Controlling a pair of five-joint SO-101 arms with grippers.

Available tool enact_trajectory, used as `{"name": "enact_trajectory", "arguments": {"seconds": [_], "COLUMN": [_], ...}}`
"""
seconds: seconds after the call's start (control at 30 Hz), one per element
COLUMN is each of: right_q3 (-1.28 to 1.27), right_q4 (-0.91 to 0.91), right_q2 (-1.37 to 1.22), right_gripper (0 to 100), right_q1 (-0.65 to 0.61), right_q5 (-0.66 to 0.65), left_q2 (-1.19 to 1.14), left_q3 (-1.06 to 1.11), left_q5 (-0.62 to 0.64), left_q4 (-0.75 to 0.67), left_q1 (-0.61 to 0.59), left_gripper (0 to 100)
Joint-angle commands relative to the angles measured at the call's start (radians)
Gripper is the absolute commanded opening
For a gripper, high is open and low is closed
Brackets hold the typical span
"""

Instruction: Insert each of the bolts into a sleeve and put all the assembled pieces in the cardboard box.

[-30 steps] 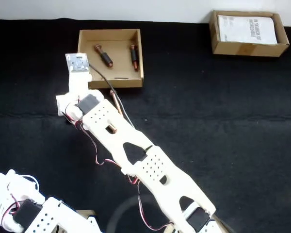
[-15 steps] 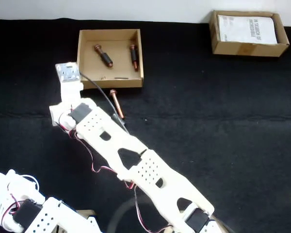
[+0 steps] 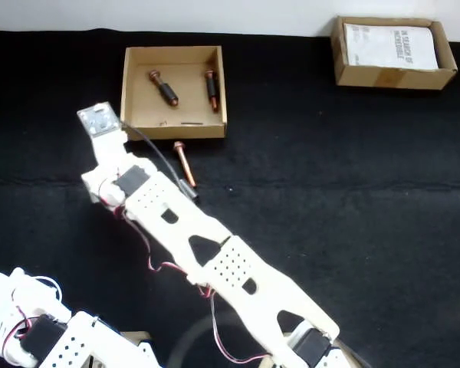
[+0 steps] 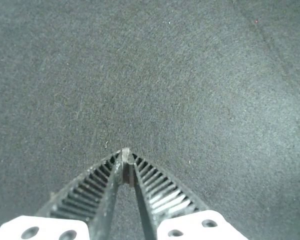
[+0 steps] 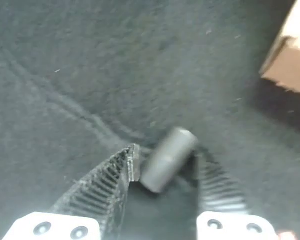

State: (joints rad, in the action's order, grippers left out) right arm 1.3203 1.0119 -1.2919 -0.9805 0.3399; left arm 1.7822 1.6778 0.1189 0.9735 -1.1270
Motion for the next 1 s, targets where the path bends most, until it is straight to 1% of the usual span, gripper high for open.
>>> {"name": "enact_trajectory", "arguments": {"seconds": [0.0,0.23,0.4,0.47,0.57,0.7,0.83,0.97], "right_q3": [0.035,0.045,0.14,0.196,0.289,0.426,0.452,0.452], "right_q4": [-0.002,0.093,0.176,0.191,0.232,0.338,0.452,0.559], "right_q2": [0.005,0.016,0.062,0.084,0.114,0.159,0.263,0.403], "right_gripper": [0.8,0.6,0.6,0.6,0.6,0.6,0.6,0.6], "right_q1": [0.019,0.065,0.093,0.102,0.107,0.107,0.11,0.124], "right_q5": [-0.051,-0.058,-0.06,-0.103,-0.227,-0.348,-0.393,-0.396], "left_q2": [0.036,0.035,0.033,0.033,0.033,0.033,0.031,0.031], "left_q3": [0.016,0.016,0.016,0.016,0.016,0.016,0.016,0.016], "left_q5": [-0.006,-0.006,-0.008,-0.009,-0.009,-0.009,-0.009,-0.009], "left_q4": [0.002,-0.002,0.002,0.002,0.002,0.002,0.003,0.003], "left_q1": [-0.013,-0.008,0.019,0.019,0.019,0.021,0.047,0.051], "left_gripper": [1,1,1,1,1,1,1,1]}}
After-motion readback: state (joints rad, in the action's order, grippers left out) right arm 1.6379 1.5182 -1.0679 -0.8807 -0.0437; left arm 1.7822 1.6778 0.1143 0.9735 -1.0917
